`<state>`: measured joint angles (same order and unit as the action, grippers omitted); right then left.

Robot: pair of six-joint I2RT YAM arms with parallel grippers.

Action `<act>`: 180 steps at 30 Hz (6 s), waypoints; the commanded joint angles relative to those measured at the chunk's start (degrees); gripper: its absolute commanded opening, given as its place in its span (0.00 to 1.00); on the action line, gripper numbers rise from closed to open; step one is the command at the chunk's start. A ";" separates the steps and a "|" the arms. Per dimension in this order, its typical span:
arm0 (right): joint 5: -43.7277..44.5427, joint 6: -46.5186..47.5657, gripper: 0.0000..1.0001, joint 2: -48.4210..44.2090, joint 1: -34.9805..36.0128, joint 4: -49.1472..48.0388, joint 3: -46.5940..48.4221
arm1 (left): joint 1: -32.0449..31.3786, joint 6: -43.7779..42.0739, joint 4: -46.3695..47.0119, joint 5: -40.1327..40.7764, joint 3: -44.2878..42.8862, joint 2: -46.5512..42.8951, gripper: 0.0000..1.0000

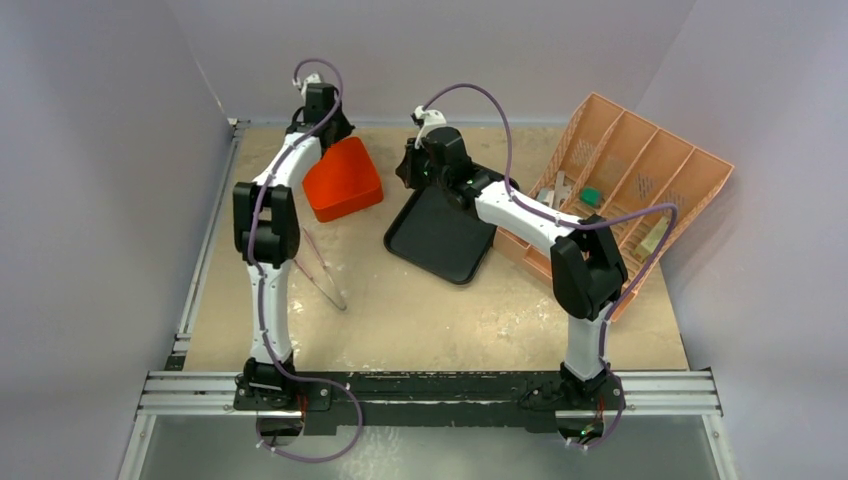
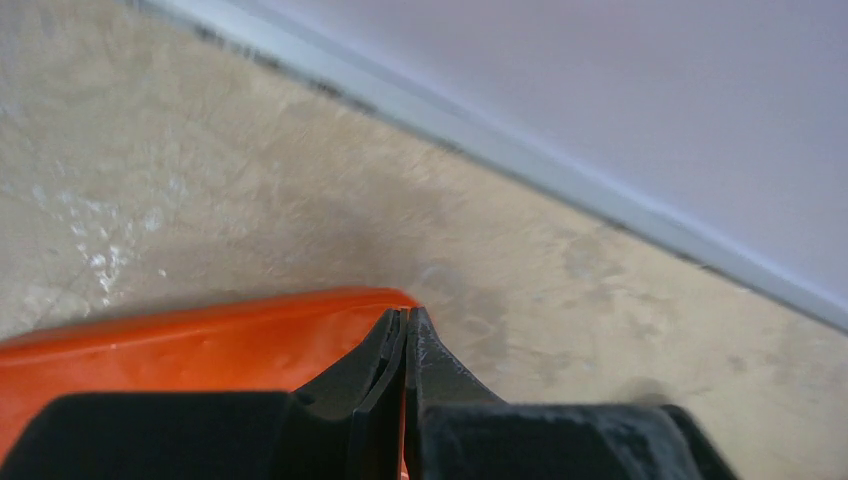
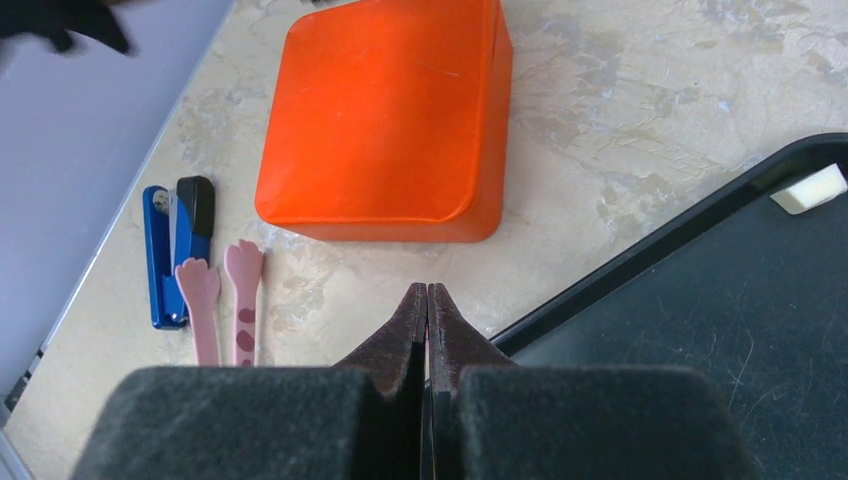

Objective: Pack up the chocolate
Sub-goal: Close the box lid on the packing box.

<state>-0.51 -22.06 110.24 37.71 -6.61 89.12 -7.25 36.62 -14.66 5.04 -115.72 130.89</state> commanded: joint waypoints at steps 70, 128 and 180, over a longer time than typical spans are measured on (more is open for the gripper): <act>-1.25 -3.78 0.88 -4.20 3.51 1.98 -2.96 | 12.69 -3.51 -6.03 -7.40 17.17 -20.31 0.26; -6.39 -19.81 0.03 35.05 0.59 0.70 19.41 | 13.26 7.50 4.33 -19.70 37.47 -18.18 0.19; -11.79 -11.96 0.30 39.73 -3.74 16.40 43.13 | 9.65 7.40 0.08 -20.13 36.31 -18.45 0.26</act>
<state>-10.92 -39.00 148.55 34.59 2.94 123.22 2.31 40.58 -17.02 -9.87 -79.22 114.39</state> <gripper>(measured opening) 0.256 0.259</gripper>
